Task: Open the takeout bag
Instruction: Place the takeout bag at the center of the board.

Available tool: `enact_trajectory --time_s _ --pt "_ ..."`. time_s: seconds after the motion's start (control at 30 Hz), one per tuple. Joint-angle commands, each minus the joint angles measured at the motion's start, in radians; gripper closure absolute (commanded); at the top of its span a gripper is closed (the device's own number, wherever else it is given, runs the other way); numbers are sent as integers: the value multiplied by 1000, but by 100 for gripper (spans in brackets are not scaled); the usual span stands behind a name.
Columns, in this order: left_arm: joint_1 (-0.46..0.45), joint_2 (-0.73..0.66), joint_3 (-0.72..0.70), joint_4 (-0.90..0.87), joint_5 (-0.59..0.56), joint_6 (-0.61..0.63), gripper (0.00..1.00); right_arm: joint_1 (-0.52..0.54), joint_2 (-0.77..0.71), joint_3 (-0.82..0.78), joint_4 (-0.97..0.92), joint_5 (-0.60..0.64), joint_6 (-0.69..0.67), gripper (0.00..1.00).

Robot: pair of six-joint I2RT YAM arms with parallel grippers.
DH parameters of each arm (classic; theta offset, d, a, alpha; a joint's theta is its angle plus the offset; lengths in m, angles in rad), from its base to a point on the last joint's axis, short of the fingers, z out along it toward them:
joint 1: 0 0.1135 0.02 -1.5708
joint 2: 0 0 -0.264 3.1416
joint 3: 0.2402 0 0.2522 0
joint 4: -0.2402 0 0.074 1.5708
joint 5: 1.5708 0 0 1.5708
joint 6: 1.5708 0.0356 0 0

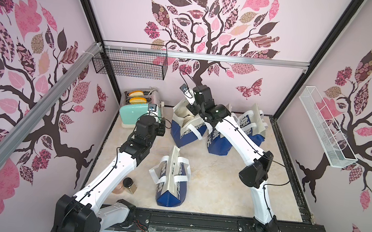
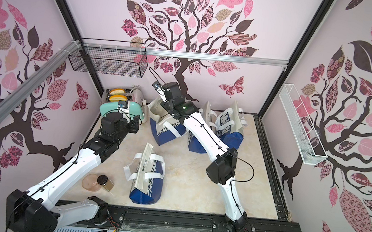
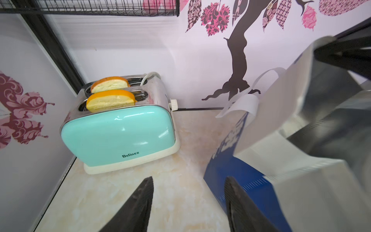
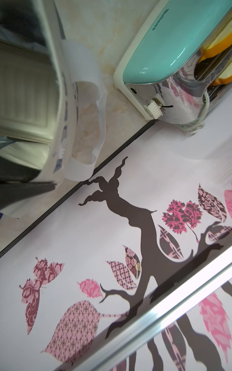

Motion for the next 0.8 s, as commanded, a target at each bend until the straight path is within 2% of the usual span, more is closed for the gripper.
enact_trajectory --time_s 0.0,0.2,0.27,0.33,0.37,0.4,0.47,0.6,0.77 --pt "6 -46 0 -119 -1 -47 37 2 57 8 70 3 7 100" --pt "5 -166 -21 -310 45 -97 32 2 157 41 195 87 -52 98" --pt "5 -211 -24 -383 86 -111 29 1 173 41 236 106 -64 87" --pt "6 -247 -19 -462 126 -148 26 1 180 43 259 122 -65 67" --pt "5 -268 -18 -499 150 -173 18 2 179 43 264 126 -66 55" --pt "6 -289 -20 -528 175 -195 15 2 177 41 270 134 -68 45" --pt "5 -346 -39 -582 235 -253 11 3 163 31 278 147 -72 31" --pt "5 -434 -74 -664 348 -350 5 6 98 -21 305 164 -76 23" --pt "5 -470 -60 -797 465 -392 5 19 -1 -57 295 160 -60 19"
